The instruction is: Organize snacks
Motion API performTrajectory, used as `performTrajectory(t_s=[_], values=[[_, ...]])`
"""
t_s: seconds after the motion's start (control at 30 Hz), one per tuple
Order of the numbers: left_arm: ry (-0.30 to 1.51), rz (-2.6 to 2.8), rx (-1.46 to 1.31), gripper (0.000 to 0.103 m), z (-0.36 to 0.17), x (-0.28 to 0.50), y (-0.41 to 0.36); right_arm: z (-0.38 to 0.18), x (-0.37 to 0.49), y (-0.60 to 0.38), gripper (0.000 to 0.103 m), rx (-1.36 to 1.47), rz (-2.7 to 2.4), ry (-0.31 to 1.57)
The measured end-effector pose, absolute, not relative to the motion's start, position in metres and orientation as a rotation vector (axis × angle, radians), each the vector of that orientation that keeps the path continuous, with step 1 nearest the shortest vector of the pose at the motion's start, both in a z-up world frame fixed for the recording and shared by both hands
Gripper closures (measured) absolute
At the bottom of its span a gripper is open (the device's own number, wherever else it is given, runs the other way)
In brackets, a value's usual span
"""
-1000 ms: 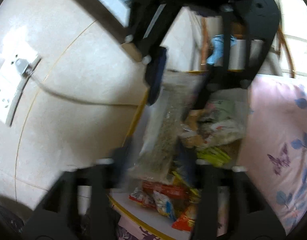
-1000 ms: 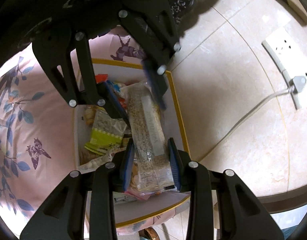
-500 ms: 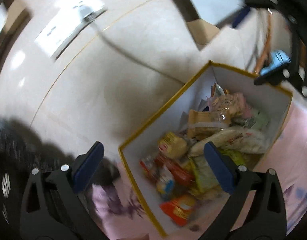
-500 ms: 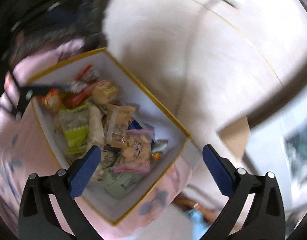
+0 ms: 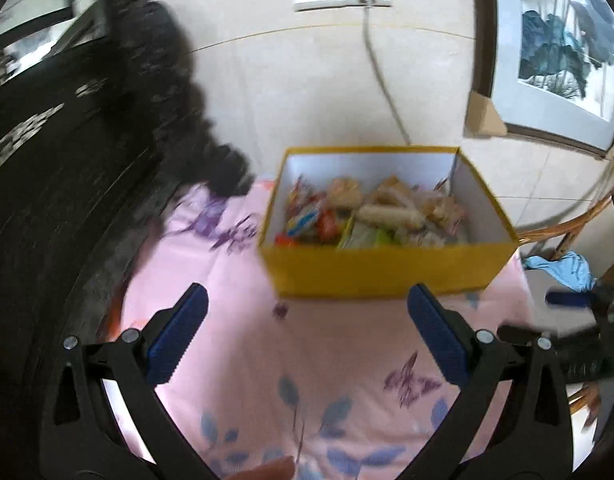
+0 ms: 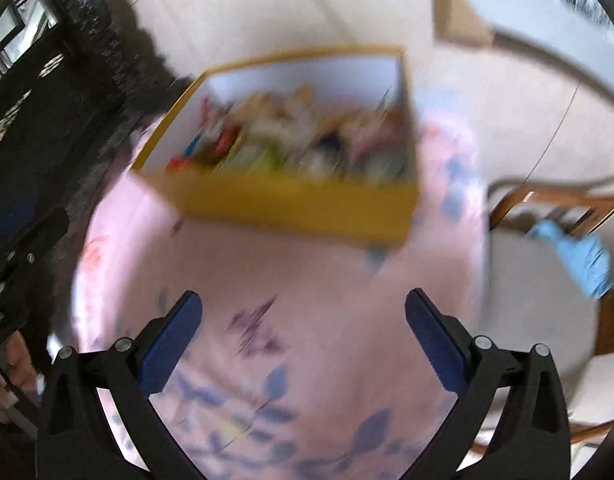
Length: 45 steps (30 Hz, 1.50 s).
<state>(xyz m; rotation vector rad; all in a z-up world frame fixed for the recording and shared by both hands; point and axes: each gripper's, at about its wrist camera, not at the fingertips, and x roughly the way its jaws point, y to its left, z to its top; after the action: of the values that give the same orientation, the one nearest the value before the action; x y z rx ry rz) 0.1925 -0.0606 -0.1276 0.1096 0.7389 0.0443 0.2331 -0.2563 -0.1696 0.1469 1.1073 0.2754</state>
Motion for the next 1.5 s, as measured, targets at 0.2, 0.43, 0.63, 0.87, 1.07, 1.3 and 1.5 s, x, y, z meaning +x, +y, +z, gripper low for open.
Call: performTrajectory(t_s=[0.2,0.43,0.63,0.87,1.07,1.3,1.5], values=[[0.798,0.084,-0.01,0.002,-0.129,0.132,-0.037,-0.178,0.15,-0.234,0.001,0.225,0.416,1.103],[0.747,0.047,-0.006,0.002,-0.11,0.06,-0.016,-0.156,0.083,-0.231,0.001,0.073,-0.021,0.995],[0.714,0.069,-0.004,0.002,-0.078,0.004,-0.008,-0.111,0.015,-0.214,0.001,0.103,-0.136,0.899],[0.567,-0.046,0.09,0.002,-0.033,-0.062,-0.026,-0.054,-0.039,-0.201,0.001,-0.014,-0.207,0.706],[0.529,-0.132,0.053,0.002,-0.016,-0.085,-0.03,-0.027,-0.079,-0.19,0.001,-0.067,-0.244,0.594],[0.509,-0.152,0.07,0.002,-0.012,-0.1,-0.031,-0.027,-0.093,-0.187,0.001,-0.038,-0.244,0.605],[0.498,-0.156,0.07,0.002,-0.008,-0.104,-0.027,-0.02,-0.097,-0.175,0.001,-0.049,-0.227,0.592]])
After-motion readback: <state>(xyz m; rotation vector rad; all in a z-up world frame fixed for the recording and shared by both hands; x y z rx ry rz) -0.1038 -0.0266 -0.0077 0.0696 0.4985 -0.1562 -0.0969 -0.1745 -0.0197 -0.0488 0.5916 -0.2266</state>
